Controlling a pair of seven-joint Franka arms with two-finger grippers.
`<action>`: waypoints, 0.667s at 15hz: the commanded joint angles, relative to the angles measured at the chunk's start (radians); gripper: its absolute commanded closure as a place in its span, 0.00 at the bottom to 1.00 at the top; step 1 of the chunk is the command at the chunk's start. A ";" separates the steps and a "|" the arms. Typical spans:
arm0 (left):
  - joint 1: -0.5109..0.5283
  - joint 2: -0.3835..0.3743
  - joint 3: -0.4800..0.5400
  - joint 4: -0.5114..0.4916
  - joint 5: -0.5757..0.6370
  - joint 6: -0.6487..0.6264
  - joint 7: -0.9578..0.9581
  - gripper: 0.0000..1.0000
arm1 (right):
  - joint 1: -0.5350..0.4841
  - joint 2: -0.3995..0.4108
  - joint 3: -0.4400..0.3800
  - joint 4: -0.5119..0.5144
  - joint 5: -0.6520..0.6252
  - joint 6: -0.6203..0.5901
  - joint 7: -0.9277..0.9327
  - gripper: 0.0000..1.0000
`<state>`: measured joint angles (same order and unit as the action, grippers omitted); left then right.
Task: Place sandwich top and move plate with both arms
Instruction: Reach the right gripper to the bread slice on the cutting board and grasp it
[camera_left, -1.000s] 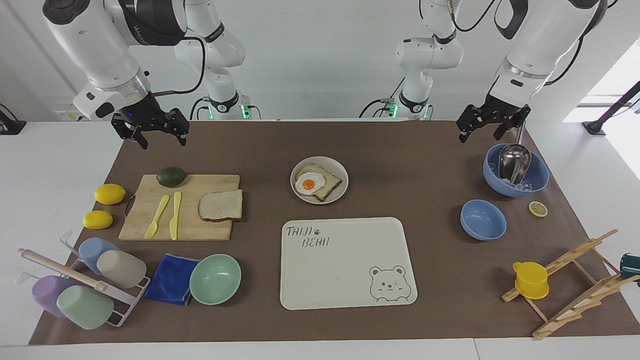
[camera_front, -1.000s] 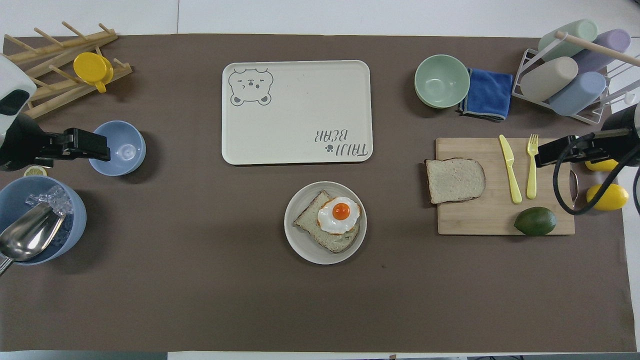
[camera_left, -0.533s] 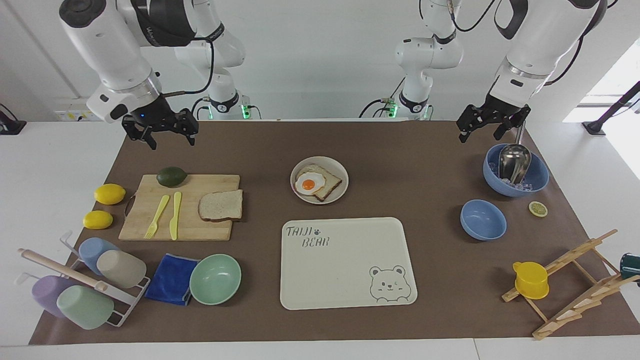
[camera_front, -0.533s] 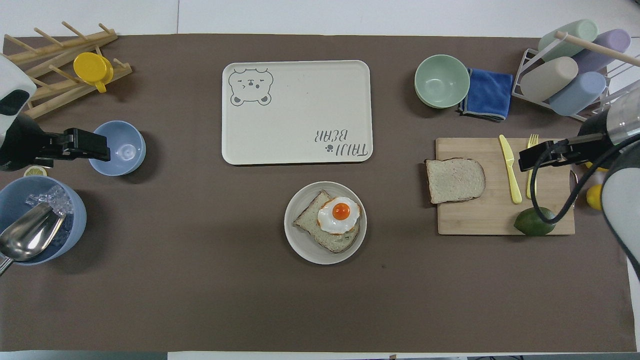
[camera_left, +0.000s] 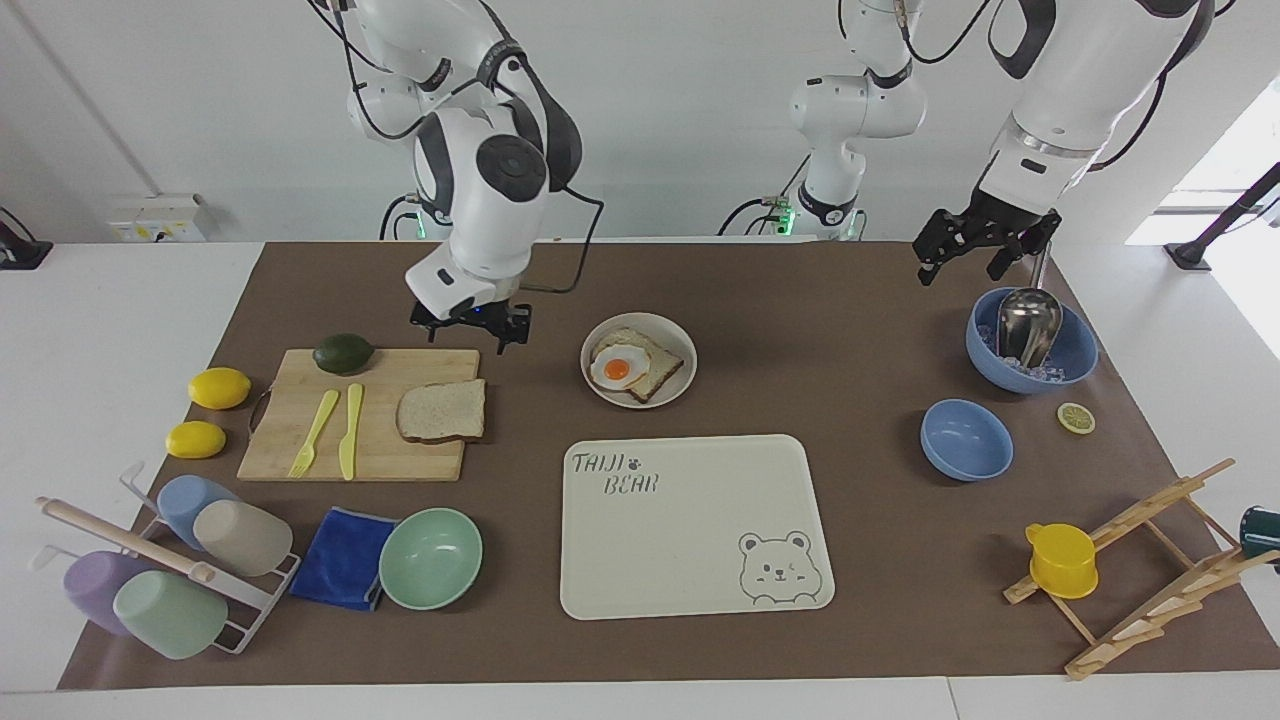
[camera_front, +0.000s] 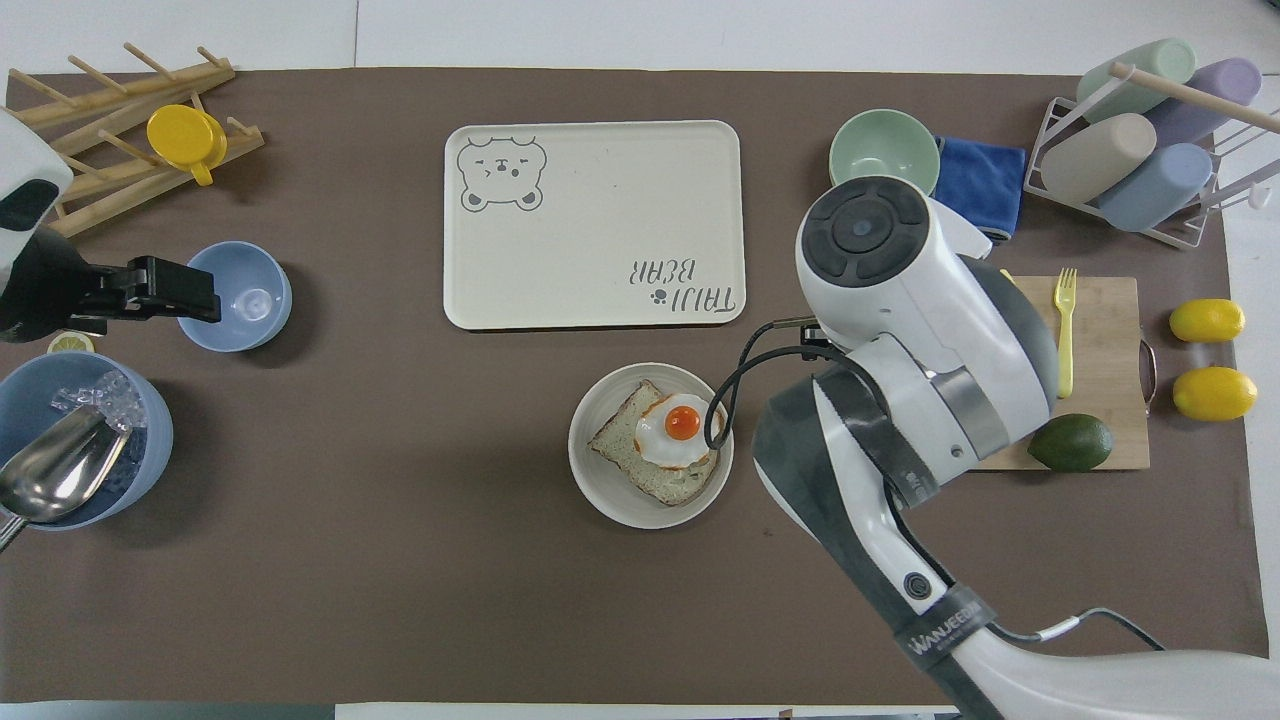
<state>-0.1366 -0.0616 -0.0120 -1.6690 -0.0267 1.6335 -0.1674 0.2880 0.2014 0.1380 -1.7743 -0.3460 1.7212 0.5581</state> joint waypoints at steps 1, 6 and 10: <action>0.006 -0.006 -0.003 0.005 0.014 -0.018 0.009 0.00 | -0.003 0.034 -0.002 -0.051 -0.088 0.055 0.052 0.00; 0.006 -0.006 -0.002 0.005 0.014 -0.018 0.009 0.00 | 0.030 0.170 -0.002 -0.062 -0.189 0.132 0.227 0.00; 0.006 -0.006 -0.003 0.005 0.014 -0.018 0.009 0.00 | 0.014 0.151 -0.003 -0.158 -0.209 0.212 0.235 0.00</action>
<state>-0.1366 -0.0616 -0.0120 -1.6690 -0.0267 1.6335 -0.1674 0.3190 0.3905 0.1296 -1.8646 -0.5185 1.8945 0.7755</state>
